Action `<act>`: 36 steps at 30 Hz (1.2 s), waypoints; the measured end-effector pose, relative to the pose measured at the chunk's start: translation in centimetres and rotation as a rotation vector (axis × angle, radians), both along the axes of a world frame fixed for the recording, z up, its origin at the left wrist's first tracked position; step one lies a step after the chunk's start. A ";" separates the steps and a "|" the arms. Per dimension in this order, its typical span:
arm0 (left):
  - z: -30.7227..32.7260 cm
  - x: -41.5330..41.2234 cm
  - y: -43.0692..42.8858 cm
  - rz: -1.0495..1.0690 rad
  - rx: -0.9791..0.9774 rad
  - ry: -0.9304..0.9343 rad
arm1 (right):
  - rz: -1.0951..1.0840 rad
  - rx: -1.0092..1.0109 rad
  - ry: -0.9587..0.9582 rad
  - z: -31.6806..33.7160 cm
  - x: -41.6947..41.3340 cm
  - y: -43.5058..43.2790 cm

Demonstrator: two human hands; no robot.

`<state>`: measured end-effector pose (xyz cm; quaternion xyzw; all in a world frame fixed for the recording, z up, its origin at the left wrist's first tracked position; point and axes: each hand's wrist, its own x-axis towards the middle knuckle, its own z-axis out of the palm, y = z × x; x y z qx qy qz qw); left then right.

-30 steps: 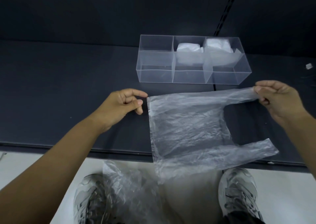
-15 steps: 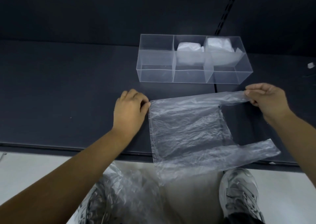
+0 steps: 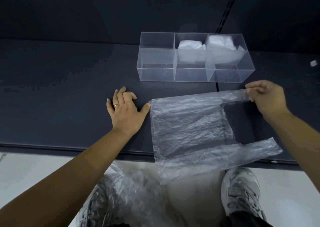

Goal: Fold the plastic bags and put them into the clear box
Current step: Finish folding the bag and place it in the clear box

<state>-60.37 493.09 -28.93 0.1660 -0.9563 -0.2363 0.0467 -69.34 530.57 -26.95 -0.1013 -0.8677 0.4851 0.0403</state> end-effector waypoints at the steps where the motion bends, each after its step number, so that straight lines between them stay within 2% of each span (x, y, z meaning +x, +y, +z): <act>1: 0.1 -0.1 0.0 0.002 0.017 -0.001 | -0.001 0.002 -0.003 0.0 0.0 0.0; 6: 0.5 -0.7 -0.1 0.030 0.091 -0.045 | -0.030 0.050 0.010 0.1 0.1 0.2; 15: 1.5 -2.2 -0.6 0.060 0.107 -0.146 | -0.204 0.352 0.075 1.0 0.6 1.2; 17: 2.0 -1.6 -0.1 0.043 0.098 -0.037 | -0.191 0.424 0.067 1.4 1.3 0.3; 19: 2.6 0.1 1.2 -0.094 0.048 0.196 | -0.184 0.558 0.126 2.5 2.6 -1.6; 21: 2.6 2.8 3.1 -0.431 0.023 0.368 | -0.055 0.580 0.266 3.7 5.1 -4.0; 22: 2.5 4.4 4.1 -0.634 -0.005 0.365 | 0.081 0.529 0.286 4.0 7.0 -5.3; 24: 2.0 7.4 5.3 -0.957 -0.179 0.245 | 0.433 0.453 0.199 3.7 12.1 -7.9; 26: 1.2 8.9 5.3 -1.097 -0.394 0.125 | 0.721 0.570 0.115 2.4 16.5 -9.5; 28: 1.0 9.4 5.2 -1.096 -0.474 0.087 | 0.824 0.745 0.124 0.9 18.5 -9.5; 30: 1.2 9.6 5.4 -1.067 -0.381 0.152 | 0.751 0.788 0.173 0.4 18.6 -8.8; 33: 1.8 10.4 5.1 -0.984 -0.137 0.261 | 0.685 0.687 0.288 0.7 18.6 -7.7; 36: 3.4 10.6 3.2 -0.817 0.061 0.142 | 0.652 0.605 0.311 1.4 18.9 -6.1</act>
